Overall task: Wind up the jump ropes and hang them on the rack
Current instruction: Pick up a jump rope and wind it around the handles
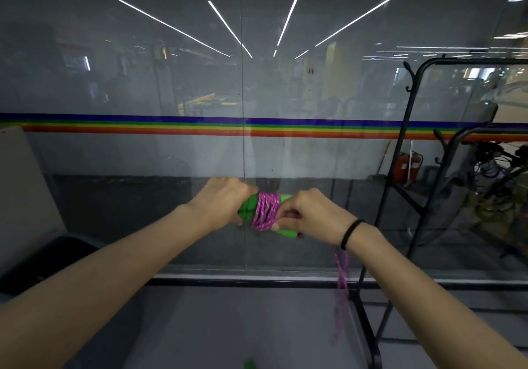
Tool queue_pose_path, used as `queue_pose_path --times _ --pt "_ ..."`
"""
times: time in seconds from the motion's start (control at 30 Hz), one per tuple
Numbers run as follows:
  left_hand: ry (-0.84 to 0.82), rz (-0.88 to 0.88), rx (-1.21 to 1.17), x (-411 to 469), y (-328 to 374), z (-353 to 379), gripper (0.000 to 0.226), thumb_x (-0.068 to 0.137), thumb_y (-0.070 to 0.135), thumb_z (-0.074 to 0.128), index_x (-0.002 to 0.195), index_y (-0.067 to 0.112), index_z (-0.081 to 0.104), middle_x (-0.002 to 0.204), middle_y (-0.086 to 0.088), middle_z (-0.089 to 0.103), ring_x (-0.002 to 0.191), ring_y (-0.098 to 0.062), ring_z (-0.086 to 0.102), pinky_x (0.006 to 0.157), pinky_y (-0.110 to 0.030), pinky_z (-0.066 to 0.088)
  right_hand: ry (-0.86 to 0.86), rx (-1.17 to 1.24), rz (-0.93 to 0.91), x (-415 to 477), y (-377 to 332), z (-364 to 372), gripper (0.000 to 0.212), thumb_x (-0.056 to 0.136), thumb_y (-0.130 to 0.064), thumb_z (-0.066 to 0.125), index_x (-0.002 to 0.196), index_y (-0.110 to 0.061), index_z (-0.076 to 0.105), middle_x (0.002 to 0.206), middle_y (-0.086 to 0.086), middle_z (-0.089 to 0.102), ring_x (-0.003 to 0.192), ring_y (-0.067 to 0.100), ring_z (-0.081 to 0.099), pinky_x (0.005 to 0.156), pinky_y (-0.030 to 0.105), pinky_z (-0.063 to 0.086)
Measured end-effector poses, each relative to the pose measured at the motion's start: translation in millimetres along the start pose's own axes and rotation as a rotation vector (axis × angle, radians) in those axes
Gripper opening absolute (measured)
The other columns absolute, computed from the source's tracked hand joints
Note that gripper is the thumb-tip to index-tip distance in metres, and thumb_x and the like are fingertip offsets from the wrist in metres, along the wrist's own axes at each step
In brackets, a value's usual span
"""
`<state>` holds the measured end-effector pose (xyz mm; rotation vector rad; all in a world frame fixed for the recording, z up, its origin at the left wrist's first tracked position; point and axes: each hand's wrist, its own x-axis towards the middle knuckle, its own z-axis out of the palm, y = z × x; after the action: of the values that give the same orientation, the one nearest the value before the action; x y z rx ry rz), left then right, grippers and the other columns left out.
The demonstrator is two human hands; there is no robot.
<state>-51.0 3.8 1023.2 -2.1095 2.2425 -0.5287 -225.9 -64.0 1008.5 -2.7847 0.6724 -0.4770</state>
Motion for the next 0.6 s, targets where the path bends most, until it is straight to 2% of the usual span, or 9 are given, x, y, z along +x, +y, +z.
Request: queue_pose_path --times 0.07,0.13,0.2,0.3,0.33,0.4,0.43,0.5,0.6 --pt "-0.044 0.135 0.045 -1.9 0.2 -3.5 0.036 0.075 0.028 0.071 0.108 0.022 0.056 0.102 -0.003 0.067 0.098 -0.024 0.062 0.072 -0.032 0.042 -0.06 0.014 -0.035 2.1 0.1 -13.8 0.022 0.079 -0.034 0.068 0.089 -0.015 0.074 0.08 -0.004 0.071 0.063 -0.002 0.053 0.061 0.012 0.039" --pt "-0.103 0.253 0.02 -4.7 -1.2 -4.9 0.032 0.073 0.03 0.071 0.102 0.027 0.058 0.097 0.003 0.068 0.094 -0.019 0.061 0.067 -0.028 0.037 -0.085 0.106 -0.052 10.3 5.8 -24.3 0.018 0.075 -0.034 0.073 0.082 -0.017 0.074 0.064 -0.014 0.065 0.056 -0.002 0.05 0.056 0.011 0.036" --pt "-0.122 0.297 -0.112 -9.7 -2.4 -2.1 0.031 0.069 0.034 0.074 0.094 0.033 0.055 0.08 0.011 0.064 0.077 -0.006 0.058 0.062 -0.024 0.033 -0.059 0.288 -0.036 20.1 14.3 -27.3 0.009 0.073 -0.026 0.075 0.075 -0.018 0.072 0.057 -0.015 0.061 0.055 -0.001 0.049 0.058 0.013 0.037" --pt "-0.046 0.273 -0.564 -16.7 -2.7 1.4 0.032 0.062 0.031 0.083 0.083 0.033 0.059 0.062 0.015 0.06 0.059 0.001 0.054 0.056 -0.016 0.036 -0.047 0.686 -0.033 20.4 20.4 -23.0 0.007 0.077 -0.011 0.07 0.075 -0.017 0.069 0.064 -0.006 0.066 0.059 0.004 0.056 0.058 0.016 0.043" --pt "-0.002 0.265 -0.757 -19.3 -1.5 1.2 0.03 0.059 0.025 0.086 0.077 0.033 0.063 0.066 0.015 0.064 0.061 0.001 0.057 0.058 -0.015 0.04 -0.022 0.835 -0.018 17.6 21.1 -19.1 0.006 0.073 -0.012 0.073 0.073 -0.016 0.07 0.061 -0.008 0.068 0.056 0.001 0.059 0.055 0.013 0.046" --pt "0.113 0.215 -1.07 -21.3 1.7 3.8 0.037 0.056 0.013 0.087 0.084 0.029 0.067 0.081 0.013 0.071 0.074 0.0 0.064 0.071 -0.015 0.048 0.087 1.086 0.064 12.2 20.6 -7.0 0.014 0.055 -0.022 0.085 0.054 -0.02 0.071 0.048 -0.009 0.065 0.046 -0.003 0.059 0.046 0.014 0.047" --pt "0.164 0.163 -1.17 -20.8 3.9 7.1 0.038 0.057 0.01 0.086 0.088 0.024 0.069 0.086 0.011 0.073 0.079 -0.004 0.067 0.076 -0.017 0.051 0.133 1.122 0.107 12.7 20.9 2.2 0.019 0.064 -0.02 0.079 0.047 -0.021 0.068 0.042 -0.009 0.06 0.039 -0.002 0.054 0.042 0.018 0.044" --pt "0.236 0.023 -1.29 -18.4 10.6 14.9 0.032 0.06 0.006 0.084 0.085 0.019 0.069 0.079 0.01 0.073 0.074 -0.003 0.066 0.07 -0.017 0.051 0.167 1.012 0.155 16.5 22.3 21.5 0.04 0.089 -0.006 0.053 0.051 -0.017 0.055 0.039 -0.008 0.048 0.032 -0.002 0.036 0.038 0.015 0.031" --pt "0.319 -0.236 -1.365 -12.4 18.0 27.8 0.022 0.062 0.01 0.084 0.077 0.016 0.068 0.066 0.011 0.07 0.062 -0.001 0.064 0.061 -0.017 0.05 0.148 0.783 0.211 16.7 21.3 33.0 0.035 0.096 -0.016 0.045 0.061 -0.014 0.051 0.05 -0.002 0.042 0.035 0.0 0.032 0.039 0.012 0.026"
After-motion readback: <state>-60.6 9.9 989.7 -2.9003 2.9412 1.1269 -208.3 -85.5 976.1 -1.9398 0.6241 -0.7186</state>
